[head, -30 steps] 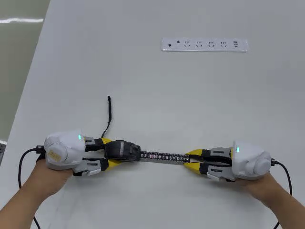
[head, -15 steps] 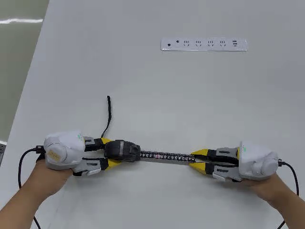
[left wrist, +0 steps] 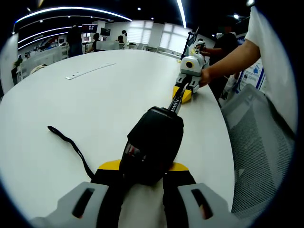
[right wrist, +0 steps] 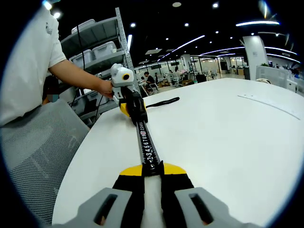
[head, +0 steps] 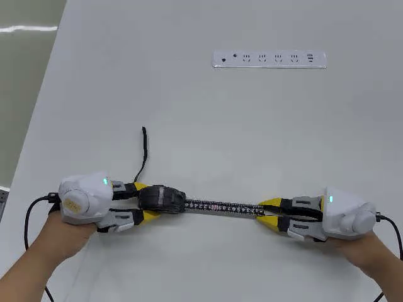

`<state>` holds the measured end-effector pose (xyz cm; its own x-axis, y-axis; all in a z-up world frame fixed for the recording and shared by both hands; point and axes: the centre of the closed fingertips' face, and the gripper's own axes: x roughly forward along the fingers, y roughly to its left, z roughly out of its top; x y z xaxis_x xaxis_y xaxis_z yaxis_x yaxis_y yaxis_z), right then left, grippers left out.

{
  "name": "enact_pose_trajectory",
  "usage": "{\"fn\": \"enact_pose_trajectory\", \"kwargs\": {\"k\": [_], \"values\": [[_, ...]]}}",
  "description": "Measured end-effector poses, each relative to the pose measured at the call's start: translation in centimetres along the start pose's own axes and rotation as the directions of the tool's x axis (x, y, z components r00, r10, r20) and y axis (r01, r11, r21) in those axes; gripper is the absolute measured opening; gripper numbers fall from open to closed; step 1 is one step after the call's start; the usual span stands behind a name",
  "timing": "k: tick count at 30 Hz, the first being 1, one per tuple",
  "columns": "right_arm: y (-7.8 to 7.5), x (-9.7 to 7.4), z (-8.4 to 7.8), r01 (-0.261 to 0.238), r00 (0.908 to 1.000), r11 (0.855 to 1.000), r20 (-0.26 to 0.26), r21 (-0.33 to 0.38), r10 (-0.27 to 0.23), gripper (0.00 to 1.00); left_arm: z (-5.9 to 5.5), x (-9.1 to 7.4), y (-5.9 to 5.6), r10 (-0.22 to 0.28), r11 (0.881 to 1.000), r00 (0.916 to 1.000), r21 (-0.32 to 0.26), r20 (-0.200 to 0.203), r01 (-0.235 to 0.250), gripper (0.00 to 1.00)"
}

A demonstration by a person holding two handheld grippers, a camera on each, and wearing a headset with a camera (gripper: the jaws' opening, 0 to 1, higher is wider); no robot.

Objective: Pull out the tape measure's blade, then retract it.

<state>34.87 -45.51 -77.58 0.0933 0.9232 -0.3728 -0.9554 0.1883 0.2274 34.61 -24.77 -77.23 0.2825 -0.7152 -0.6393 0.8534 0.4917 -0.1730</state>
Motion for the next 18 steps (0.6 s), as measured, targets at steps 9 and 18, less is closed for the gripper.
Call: {"fn": "enact_pose_trajectory", "kwargs": {"k": [9,18], "values": [[-0.3,-0.9,-0.3,0.007,0.9999,1.0,-0.007,0.001,-0.007,0.1,-0.1,0.1,0.1,0.0,1.0,1.0,-0.003,-0.001,0.0,0.28],[-0.5,-1.9,-0.7,0.017,0.9998,1.0,-0.01,0.007,-0.017,0.1,-0.1,0.1,0.1,0.001,1.0,1.0,-0.005,-0.003,-0.001,0.28]]}}
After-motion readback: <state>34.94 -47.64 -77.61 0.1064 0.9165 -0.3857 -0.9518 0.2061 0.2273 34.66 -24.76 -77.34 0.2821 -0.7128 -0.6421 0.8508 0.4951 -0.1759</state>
